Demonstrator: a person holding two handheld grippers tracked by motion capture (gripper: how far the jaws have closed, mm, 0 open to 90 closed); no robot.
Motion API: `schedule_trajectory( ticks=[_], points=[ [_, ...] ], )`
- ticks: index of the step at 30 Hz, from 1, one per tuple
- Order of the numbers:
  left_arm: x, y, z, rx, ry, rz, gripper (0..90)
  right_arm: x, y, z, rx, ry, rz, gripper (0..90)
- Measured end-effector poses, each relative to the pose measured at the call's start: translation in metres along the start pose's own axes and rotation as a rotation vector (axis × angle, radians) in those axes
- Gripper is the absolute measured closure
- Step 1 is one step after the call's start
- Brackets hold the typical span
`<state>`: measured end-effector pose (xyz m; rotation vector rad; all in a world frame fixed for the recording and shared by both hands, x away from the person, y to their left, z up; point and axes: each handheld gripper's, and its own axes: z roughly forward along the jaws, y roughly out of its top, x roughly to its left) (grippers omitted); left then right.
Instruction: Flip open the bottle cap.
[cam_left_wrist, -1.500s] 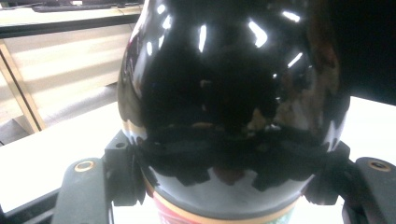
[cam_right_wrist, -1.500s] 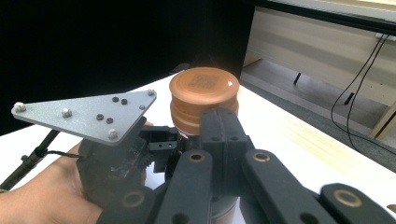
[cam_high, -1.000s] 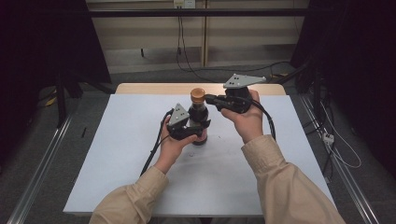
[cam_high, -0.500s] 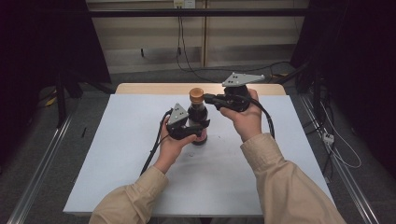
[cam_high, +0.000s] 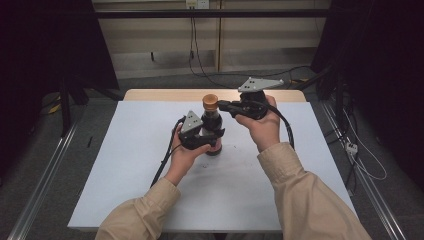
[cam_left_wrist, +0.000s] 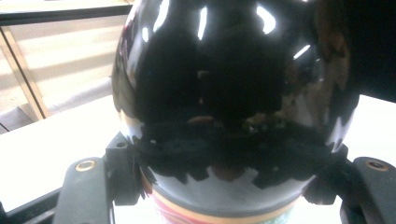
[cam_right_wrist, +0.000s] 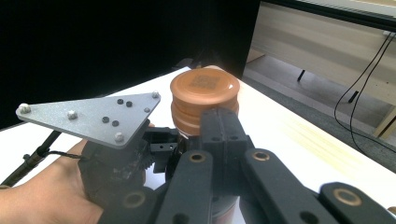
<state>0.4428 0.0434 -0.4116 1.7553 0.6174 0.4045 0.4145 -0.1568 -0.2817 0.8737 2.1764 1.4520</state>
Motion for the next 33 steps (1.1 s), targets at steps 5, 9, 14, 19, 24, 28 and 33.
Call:
schedule_trajectory(
  ticks=[5, 9, 14, 19, 24, 28, 33],
  points=[
    [-0.012, 0.002, 0.003, 0.02, 0.002, 0.074, 30.9, 0.0, 0.016, -0.013, -0.223, 0.04, 0.087, 90.0],
    [-0.025, 0.002, 0.011, 0.051, -0.02, 0.062, 27.5, 0.02, 0.05, -0.016, -0.134, -0.028, -0.055, 90.0],
    [-0.021, 0.001, 0.007, 0.048, -0.008, 0.044, 27.9, 0.014, 0.032, -0.019, -0.104, -0.043, -0.045, 90.0],
    [-0.015, -0.001, 0.004, 0.034, 0.0, 0.012, 28.7, 0.007, 0.015, -0.024, -0.085, -0.04, -0.03, 90.0],
    [-0.013, -0.002, 0.004, 0.028, -0.003, 0.004, 28.7, 0.006, 0.009, -0.027, -0.086, -0.031, -0.026, 90.0],
    [-0.008, -0.002, 0.002, 0.028, -0.009, -0.023, 28.9, 0.005, 0.002, -0.026, -0.07, -0.029, -0.023, 90.0],
    [-0.004, -0.003, 0.002, 0.023, -0.013, -0.04, 29.0, 0.004, -0.004, -0.023, -0.07, -0.02, -0.004, 90.0]
  ],
)
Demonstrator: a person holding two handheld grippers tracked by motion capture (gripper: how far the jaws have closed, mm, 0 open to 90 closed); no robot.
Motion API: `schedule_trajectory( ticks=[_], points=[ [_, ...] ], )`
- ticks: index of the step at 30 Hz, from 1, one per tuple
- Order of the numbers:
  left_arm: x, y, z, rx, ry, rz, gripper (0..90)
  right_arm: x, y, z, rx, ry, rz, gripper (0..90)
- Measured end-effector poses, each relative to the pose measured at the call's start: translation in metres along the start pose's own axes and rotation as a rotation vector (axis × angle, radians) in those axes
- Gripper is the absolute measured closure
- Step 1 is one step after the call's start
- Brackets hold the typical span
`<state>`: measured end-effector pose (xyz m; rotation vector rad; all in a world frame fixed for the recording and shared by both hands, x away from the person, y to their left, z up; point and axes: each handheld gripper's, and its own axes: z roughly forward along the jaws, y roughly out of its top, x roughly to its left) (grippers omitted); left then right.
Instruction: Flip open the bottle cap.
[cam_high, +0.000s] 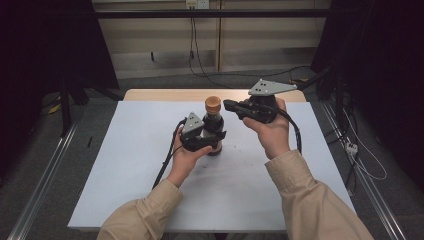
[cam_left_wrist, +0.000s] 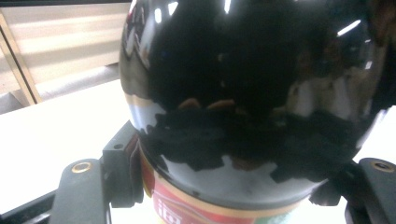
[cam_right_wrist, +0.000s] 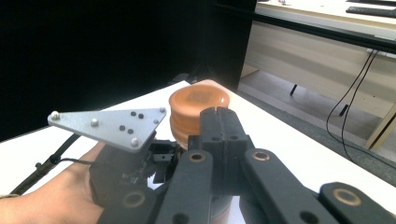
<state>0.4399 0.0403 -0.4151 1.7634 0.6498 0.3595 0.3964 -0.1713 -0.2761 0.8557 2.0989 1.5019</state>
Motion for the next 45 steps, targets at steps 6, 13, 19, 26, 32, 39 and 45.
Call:
schedule_trajectory(
  ticks=[6, 13, 19, 26, 32, 39, 45],
  points=[
    [0.001, -0.001, 0.0, -0.009, 0.003, -0.009, 29.0, -0.001, -0.003, 0.001, 0.008, -0.003, -0.002, 90.0],
    [0.002, -0.001, 0.001, -0.005, 0.003, -0.014, 28.9, 0.0, -0.009, 0.008, 0.04, 0.016, 0.009, 90.0],
    [0.002, -0.001, 0.0, -0.006, 0.004, -0.016, 28.9, 0.001, -0.012, 0.014, 0.051, 0.024, 0.017, 90.0],
    [0.002, -0.001, 0.0, -0.007, 0.005, -0.017, 28.9, 0.0, -0.012, 0.018, 0.054, 0.026, 0.026, 90.0],
    [0.001, -0.001, 0.0, -0.004, 0.008, -0.008, 29.0, -0.002, -0.011, 0.017, 0.051, 0.026, 0.034, 90.0],
    [0.002, -0.001, 0.0, -0.006, 0.01, -0.014, 29.1, -0.001, -0.006, 0.018, 0.058, 0.034, 0.029, 90.0],
    [0.001, -0.002, 0.001, -0.013, 0.014, -0.019, 29.2, 0.0, -0.005, 0.018, 0.06, 0.03, 0.028, 90.0]
  ],
)
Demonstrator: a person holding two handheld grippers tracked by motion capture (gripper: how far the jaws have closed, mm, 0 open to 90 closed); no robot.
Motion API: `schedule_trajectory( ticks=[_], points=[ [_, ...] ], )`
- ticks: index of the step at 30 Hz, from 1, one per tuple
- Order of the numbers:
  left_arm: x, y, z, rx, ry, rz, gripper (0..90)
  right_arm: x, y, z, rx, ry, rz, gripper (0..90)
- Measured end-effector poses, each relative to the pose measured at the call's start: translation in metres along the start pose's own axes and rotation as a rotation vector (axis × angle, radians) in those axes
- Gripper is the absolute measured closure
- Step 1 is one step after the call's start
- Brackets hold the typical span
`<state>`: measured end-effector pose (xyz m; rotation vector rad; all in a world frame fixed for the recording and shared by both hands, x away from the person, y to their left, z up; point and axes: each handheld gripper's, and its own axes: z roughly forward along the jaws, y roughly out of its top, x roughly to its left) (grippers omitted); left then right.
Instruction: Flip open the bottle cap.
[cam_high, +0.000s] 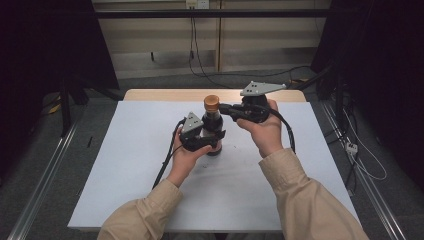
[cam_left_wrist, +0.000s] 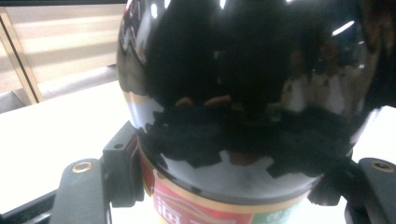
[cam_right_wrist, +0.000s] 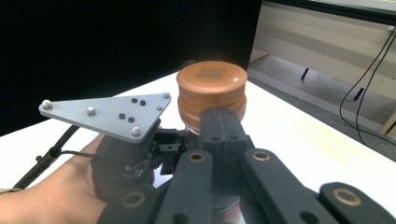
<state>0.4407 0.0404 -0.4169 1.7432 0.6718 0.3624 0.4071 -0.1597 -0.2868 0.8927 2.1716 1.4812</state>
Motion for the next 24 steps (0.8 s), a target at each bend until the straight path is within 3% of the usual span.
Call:
schedule_trajectory(
  ticks=[24],
  points=[
    [0.0003, -0.0002, -0.0006, 0.01, 0.001, 0.021, 29.4, 0.0011, 0.0044, 0.0002, -0.01, -0.001, 0.002, 90.0]
  ],
)
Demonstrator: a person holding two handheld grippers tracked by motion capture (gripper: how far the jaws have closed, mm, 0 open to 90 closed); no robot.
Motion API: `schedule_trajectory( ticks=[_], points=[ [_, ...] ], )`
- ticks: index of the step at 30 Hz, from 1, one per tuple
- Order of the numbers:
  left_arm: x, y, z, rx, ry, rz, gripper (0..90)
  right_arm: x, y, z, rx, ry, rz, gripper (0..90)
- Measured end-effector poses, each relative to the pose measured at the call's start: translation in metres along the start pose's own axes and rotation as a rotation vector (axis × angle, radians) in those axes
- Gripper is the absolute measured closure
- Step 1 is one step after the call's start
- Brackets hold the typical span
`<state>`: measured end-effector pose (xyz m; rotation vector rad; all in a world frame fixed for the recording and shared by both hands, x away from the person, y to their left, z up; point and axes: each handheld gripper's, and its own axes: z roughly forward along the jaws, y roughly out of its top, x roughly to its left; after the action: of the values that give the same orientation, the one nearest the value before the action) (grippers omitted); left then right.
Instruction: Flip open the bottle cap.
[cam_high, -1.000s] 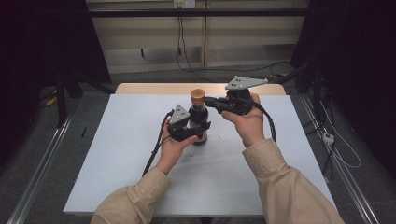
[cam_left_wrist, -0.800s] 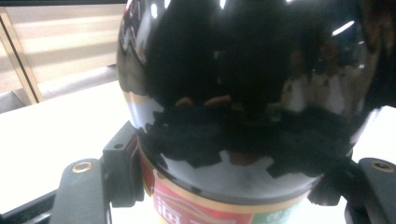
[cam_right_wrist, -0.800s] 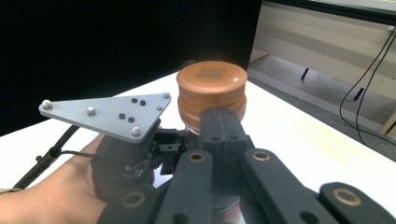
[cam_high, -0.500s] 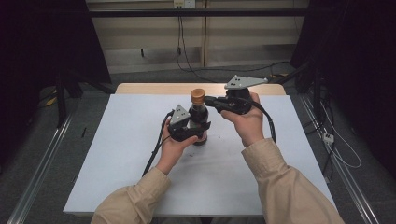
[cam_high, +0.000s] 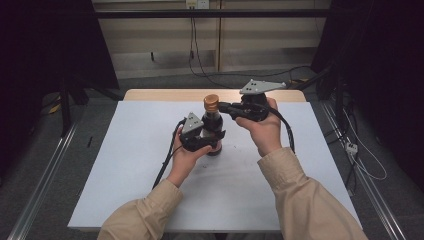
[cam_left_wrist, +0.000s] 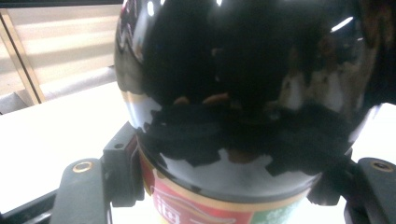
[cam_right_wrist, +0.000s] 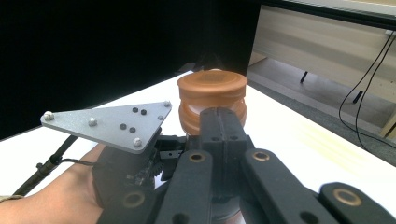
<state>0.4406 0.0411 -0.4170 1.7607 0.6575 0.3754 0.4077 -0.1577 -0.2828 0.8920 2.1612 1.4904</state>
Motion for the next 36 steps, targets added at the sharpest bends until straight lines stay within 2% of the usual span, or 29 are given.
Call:
schedule_trajectory(
  ticks=[6, 12, 36],
  points=[
    [-0.0017, -0.0003, 0.0007, -0.006, 0.01, -0.001, 29.5, 0.0002, 0.0005, -0.0014, -0.004, -0.005, 0.001, 90.0],
    [-0.0001, -0.0001, 0.0002, 0.004, 0.009, 0.016, 29.5, 0.0005, 0.0018, -0.0007, -0.004, -0.005, 0.005, 90.0],
    [0.0002, -0.0002, 0.0002, 0.006, 0.011, 0.016, 29.7, 0.0012, 0.0085, 0.0007, 0.003, -0.009, 0.006, 90.0]
  ],
)
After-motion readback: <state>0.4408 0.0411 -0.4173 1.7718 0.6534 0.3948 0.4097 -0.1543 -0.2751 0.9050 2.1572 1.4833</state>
